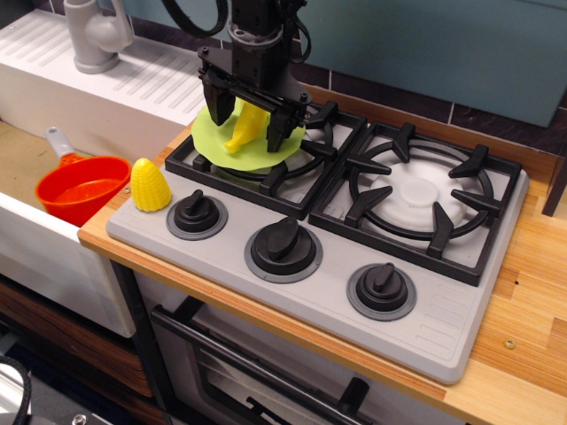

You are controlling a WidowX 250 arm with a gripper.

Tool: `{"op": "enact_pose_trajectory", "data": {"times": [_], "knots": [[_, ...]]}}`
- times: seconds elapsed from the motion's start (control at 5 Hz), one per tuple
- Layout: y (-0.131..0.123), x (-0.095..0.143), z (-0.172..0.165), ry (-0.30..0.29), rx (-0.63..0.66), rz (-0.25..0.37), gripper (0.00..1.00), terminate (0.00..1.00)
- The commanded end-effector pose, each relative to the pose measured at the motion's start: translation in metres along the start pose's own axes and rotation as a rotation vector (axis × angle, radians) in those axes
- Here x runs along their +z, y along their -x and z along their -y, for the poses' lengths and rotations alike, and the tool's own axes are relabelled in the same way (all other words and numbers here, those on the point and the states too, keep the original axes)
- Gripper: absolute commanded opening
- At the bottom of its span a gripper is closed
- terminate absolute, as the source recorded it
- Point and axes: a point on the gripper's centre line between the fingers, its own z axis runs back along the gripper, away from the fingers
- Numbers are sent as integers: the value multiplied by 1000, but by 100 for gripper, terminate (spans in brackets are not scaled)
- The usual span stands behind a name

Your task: End effector transition from object to object

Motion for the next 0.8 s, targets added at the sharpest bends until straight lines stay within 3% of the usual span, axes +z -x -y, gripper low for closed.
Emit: {"op": "enact_pose_trajectory", "data": {"times": [0.0, 0.2, 0.6], "knots": [[0, 0, 0, 0, 0, 0, 100, 0], [-2, 10, 8, -22, 45, 43, 100, 0], [-7, 31, 16, -16, 82, 22, 100, 0]]}}
